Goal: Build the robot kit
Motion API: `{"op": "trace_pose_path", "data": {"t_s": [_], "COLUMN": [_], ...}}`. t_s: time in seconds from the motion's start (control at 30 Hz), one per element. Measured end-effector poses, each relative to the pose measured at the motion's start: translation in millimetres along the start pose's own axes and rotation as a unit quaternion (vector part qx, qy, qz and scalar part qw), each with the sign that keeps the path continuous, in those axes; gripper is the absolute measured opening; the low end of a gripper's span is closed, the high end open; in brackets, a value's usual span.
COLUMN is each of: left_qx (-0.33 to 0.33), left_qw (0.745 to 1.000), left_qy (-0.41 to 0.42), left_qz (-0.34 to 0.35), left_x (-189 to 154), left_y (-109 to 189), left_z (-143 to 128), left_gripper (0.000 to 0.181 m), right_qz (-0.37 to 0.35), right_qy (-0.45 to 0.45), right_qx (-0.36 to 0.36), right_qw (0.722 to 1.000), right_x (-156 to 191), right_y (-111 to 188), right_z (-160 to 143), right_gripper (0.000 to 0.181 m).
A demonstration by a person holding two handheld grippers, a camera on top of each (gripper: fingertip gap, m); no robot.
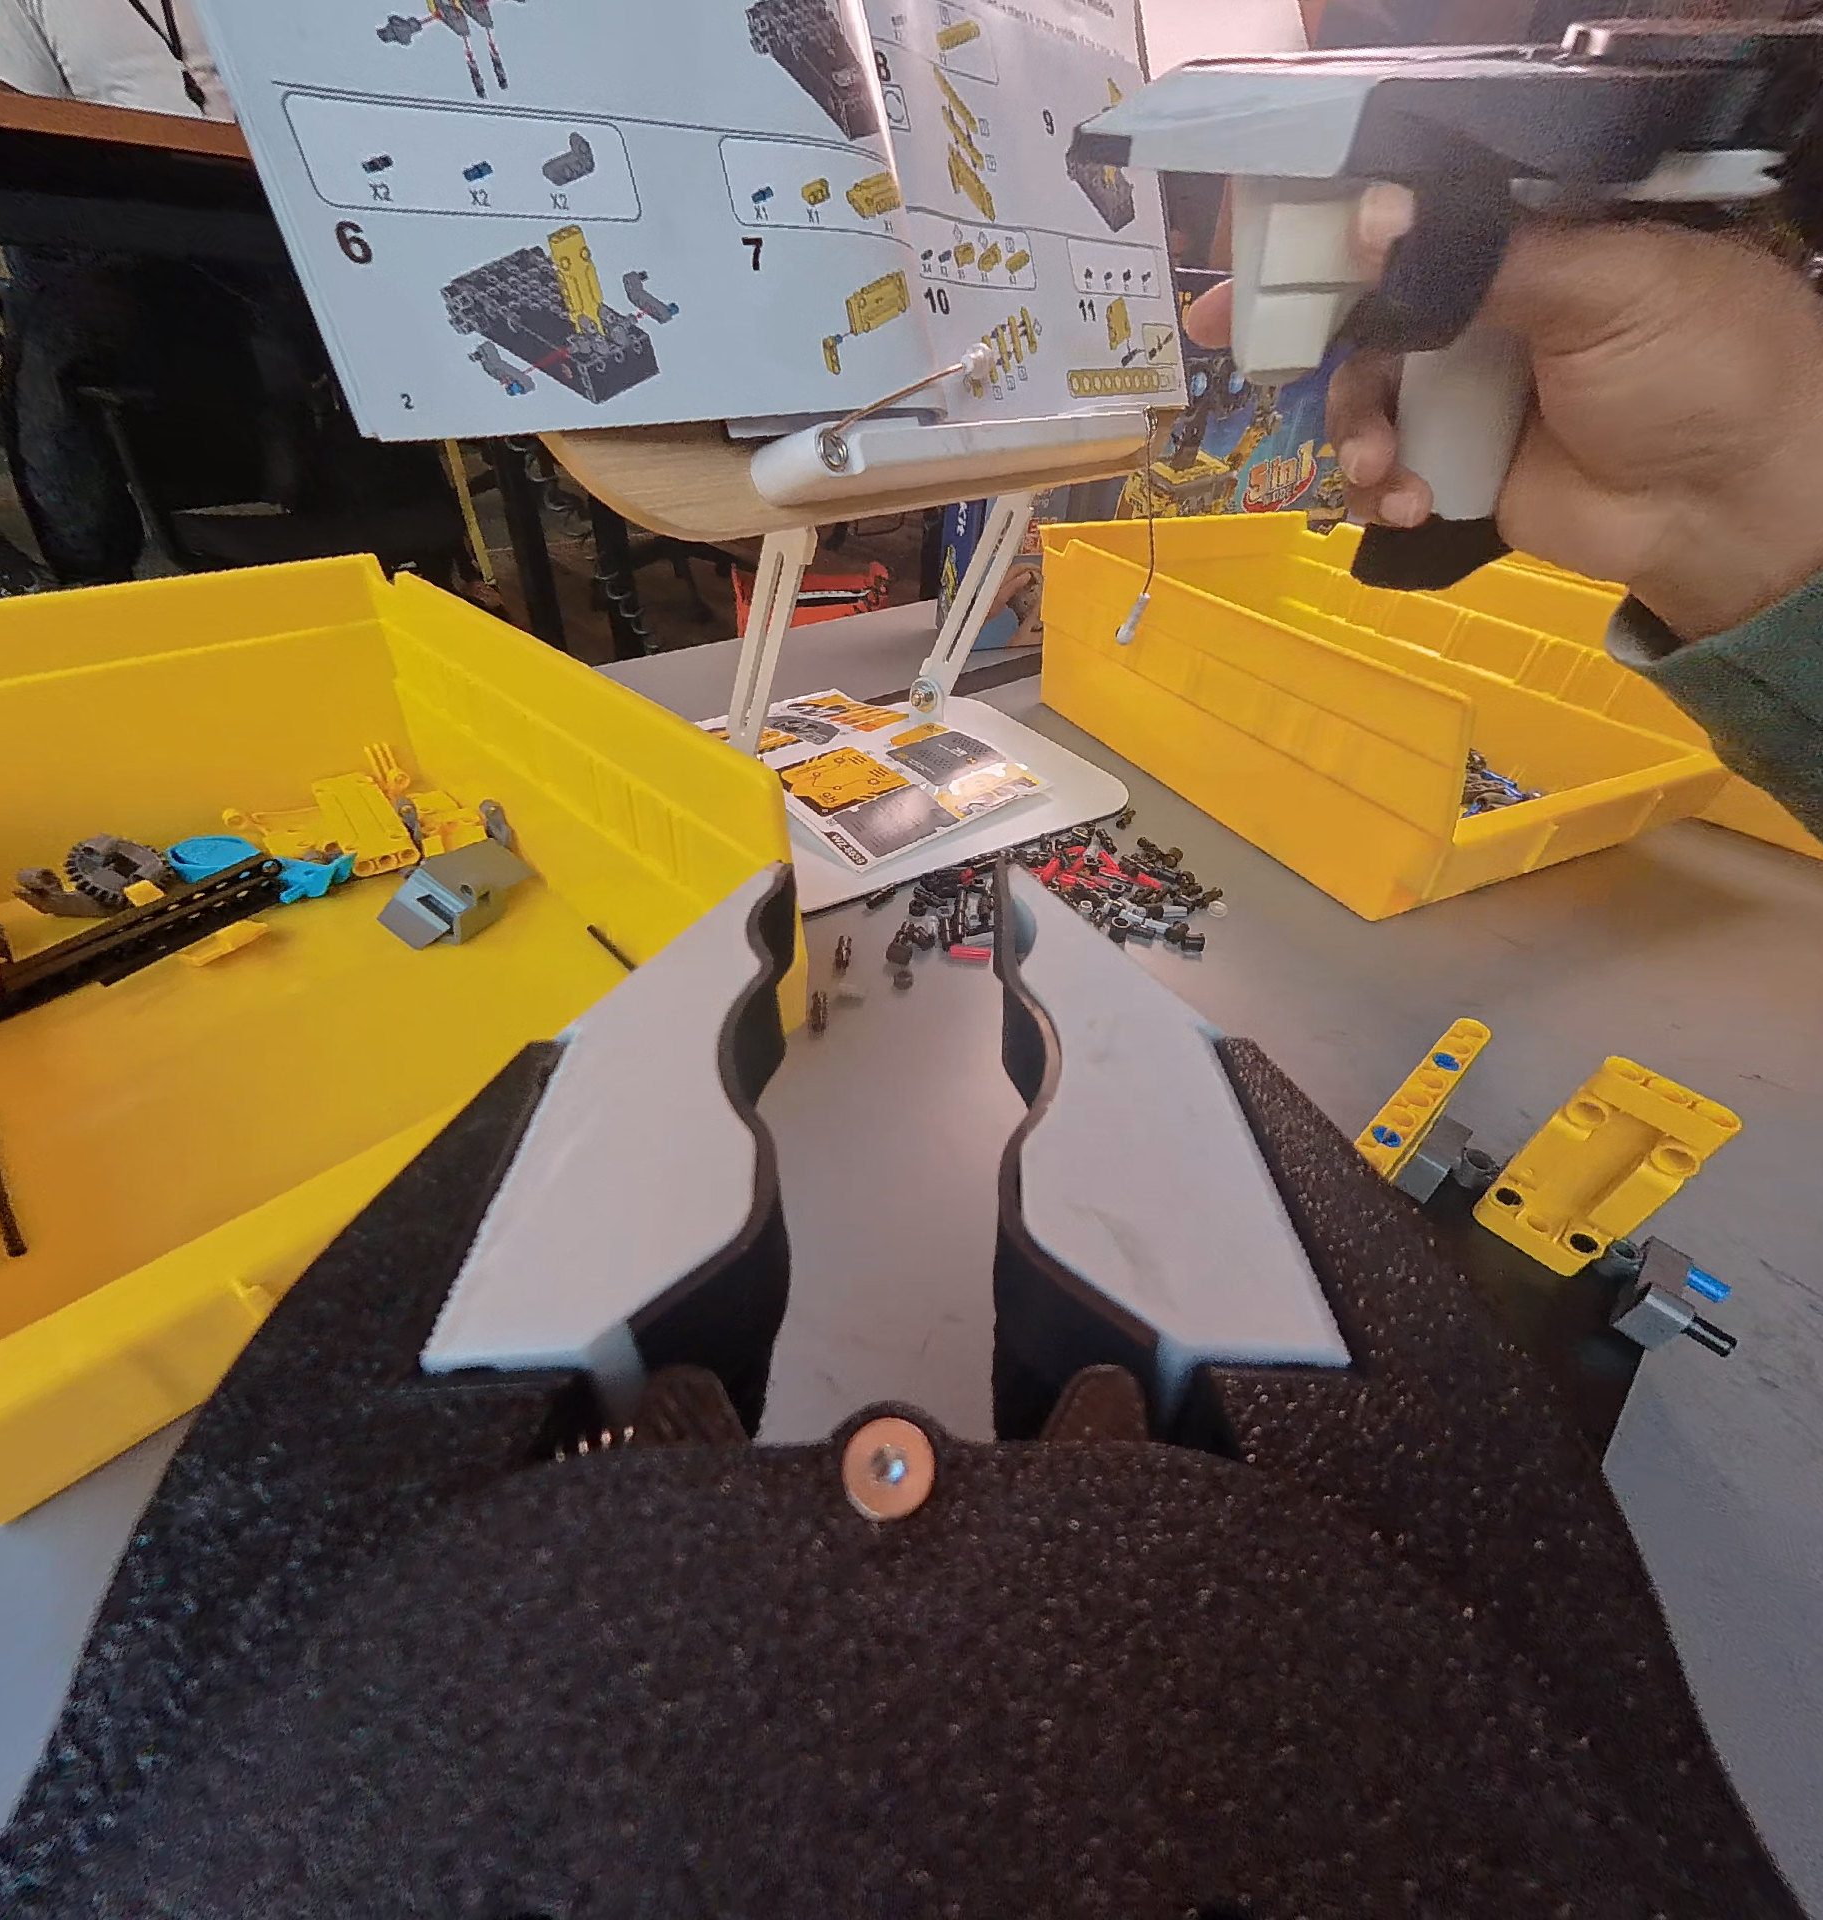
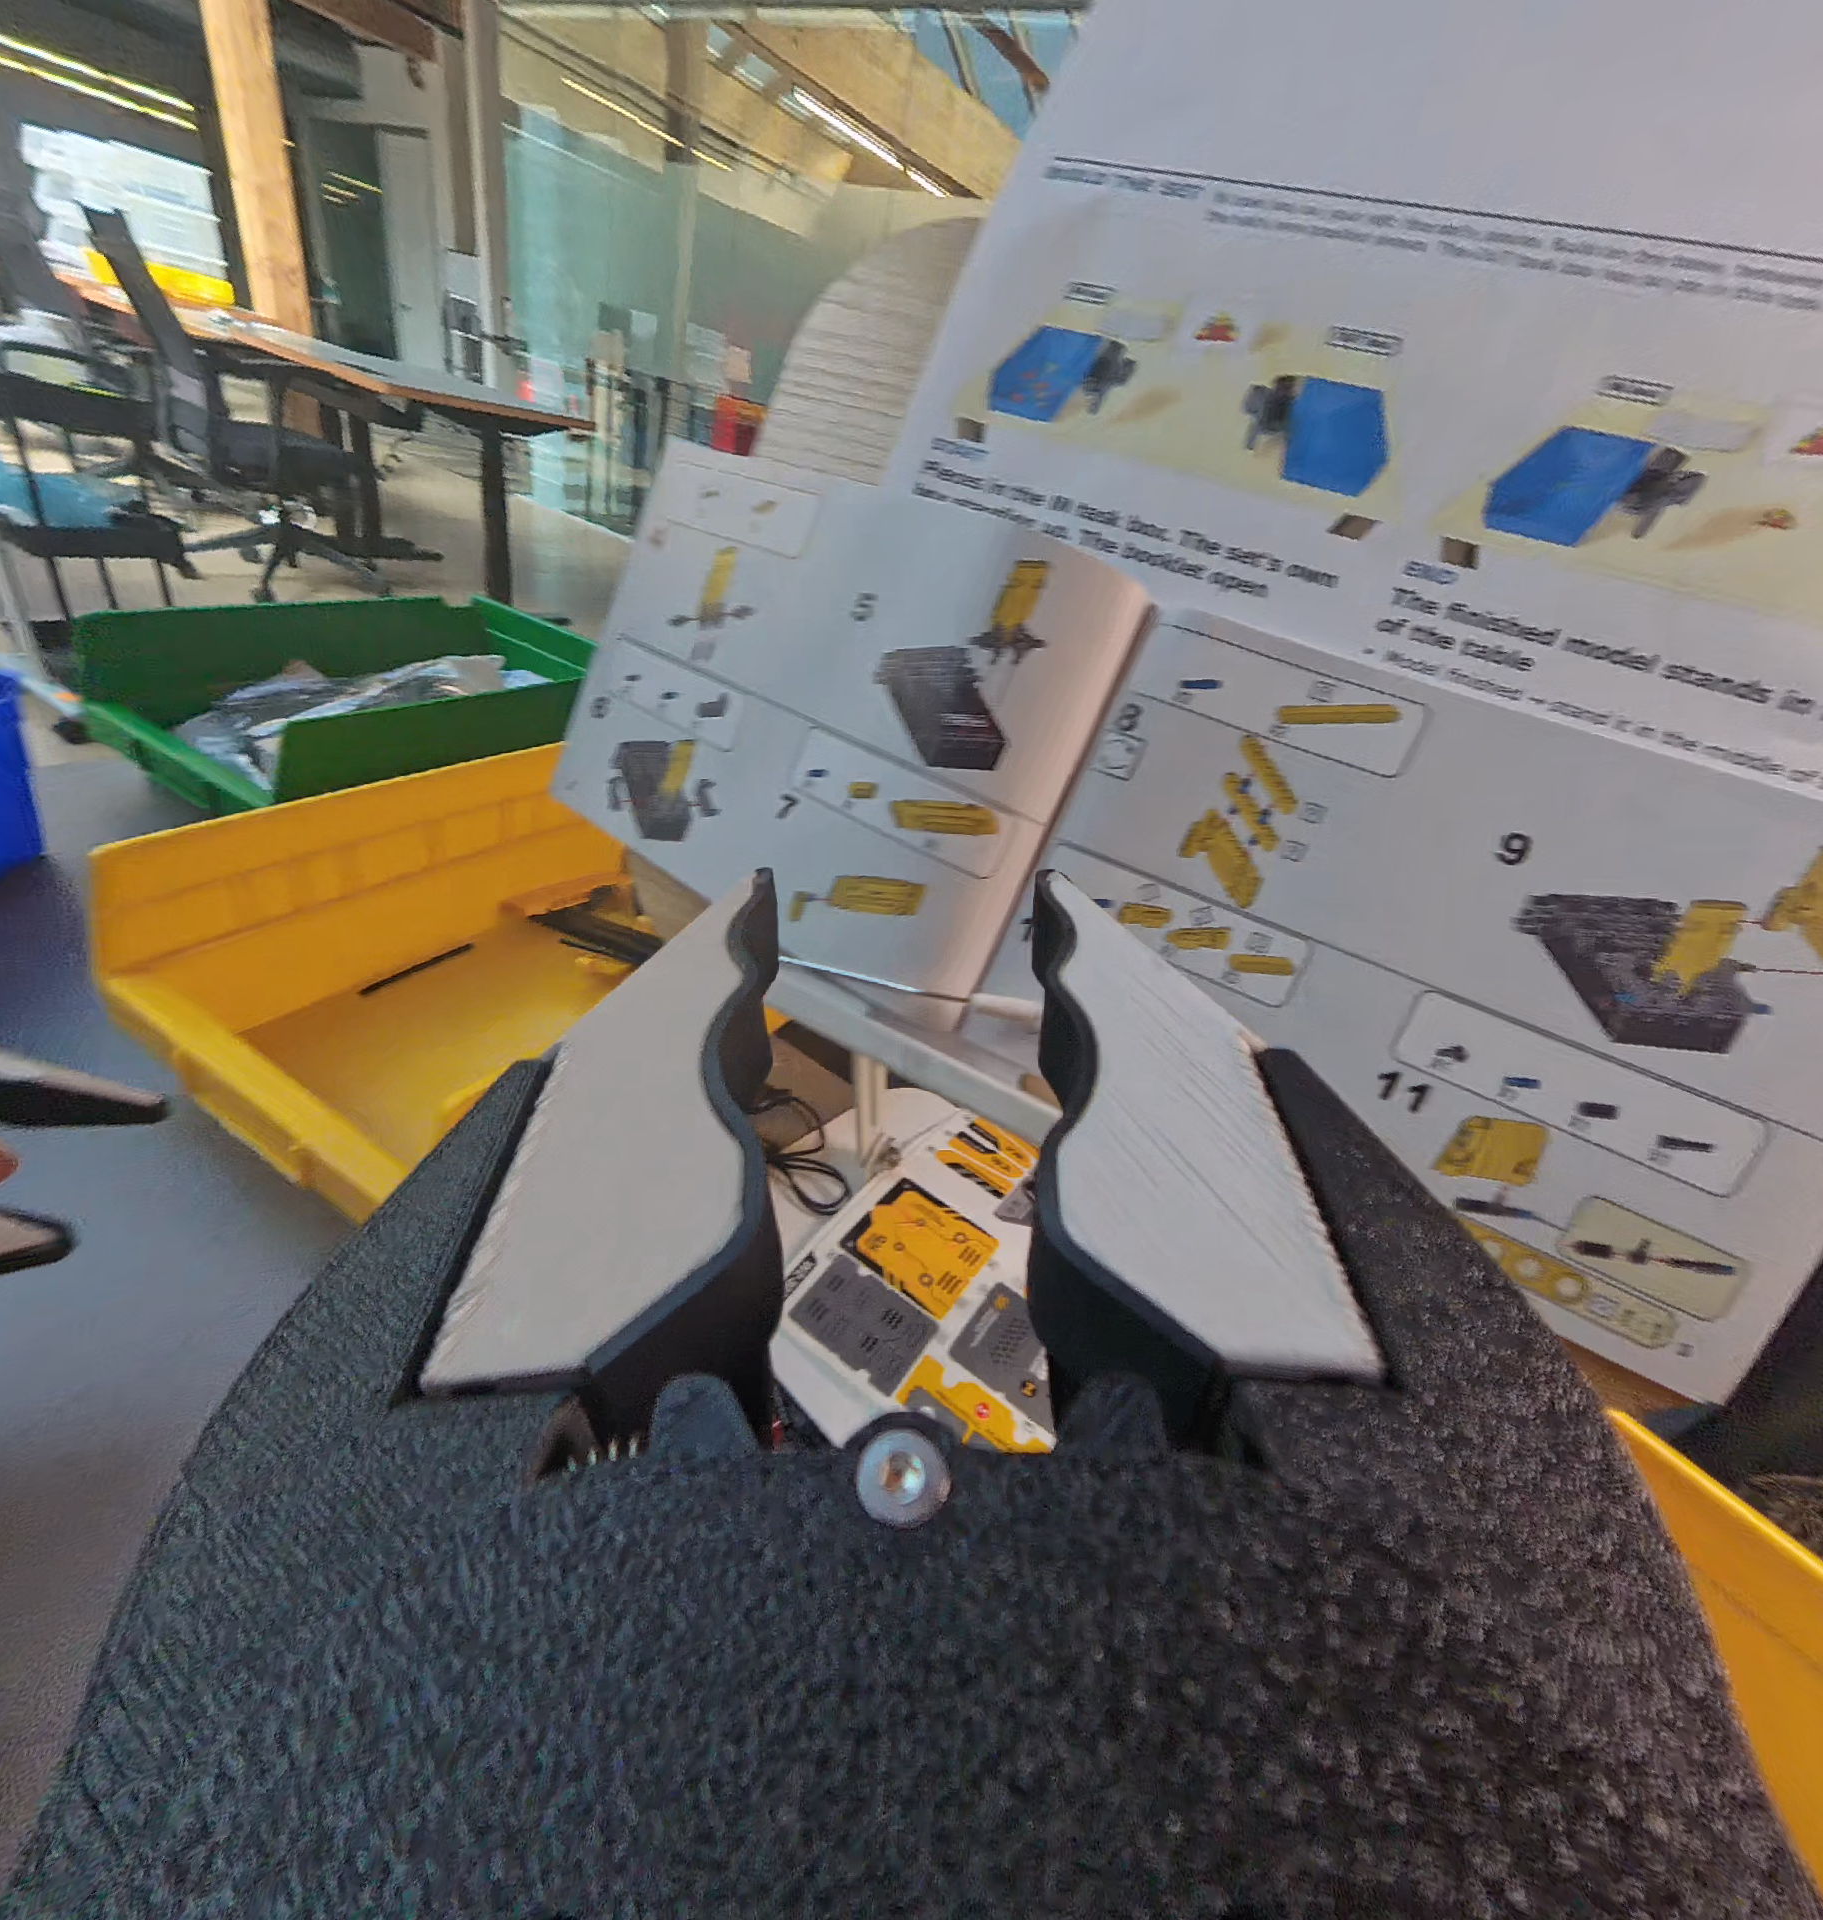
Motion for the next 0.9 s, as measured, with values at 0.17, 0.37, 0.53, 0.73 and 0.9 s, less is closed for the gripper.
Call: {"op": "trace_pose_path", "data": {"t_s": [0.17, 0.37, 0.53, 0.73, 0.9], "left_qx": [-0.004, 0.003, -0.003, 0.014, 0.053], "left_qw": [1.000, 1.000, 1.000, 0.999, 0.994], "left_qy": [0.007, 0.020, 0.023, -0.007, -0.038], "left_qz": [0.004, 0.004, 0.008, 0.029, 0.090], "left_x": [4, 6, 9, 9, 21], "left_y": [3, 1, 3, 3, 3], "left_z": [2, -1, 1, 0, -6], "left_gripper": [0.037, 0.038, 0.038, 0.039, 0.032], "right_qz": [-0.065, -0.064, -0.069, -0.037, 0.046], "right_qy": [-0.011, 0.000, 0.006, 0.023, 0.069], "right_qx": [0.054, 0.095, 0.095, 0.048, -0.015], "right_qw": [0.996, 0.993, 0.993, 0.998, 0.996], "right_x": [-52, -57, -60, -45, 8], "right_y": [-20, -19, -21, -11, 8], "right_z": [-26, -56, -61, -38, 10], "right_gripper": [0.055, 0.055, 0.053, 0.053, 0.053]}}
Point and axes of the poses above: each gripper's, where its closed fingertips meet, y back along the fingers, z out of its top, x = y × z across the jaws, the point moved 4 cm from there along y, back along the fingers, and after that the axes turned 2 degrees about x, right-handed, at the moved point
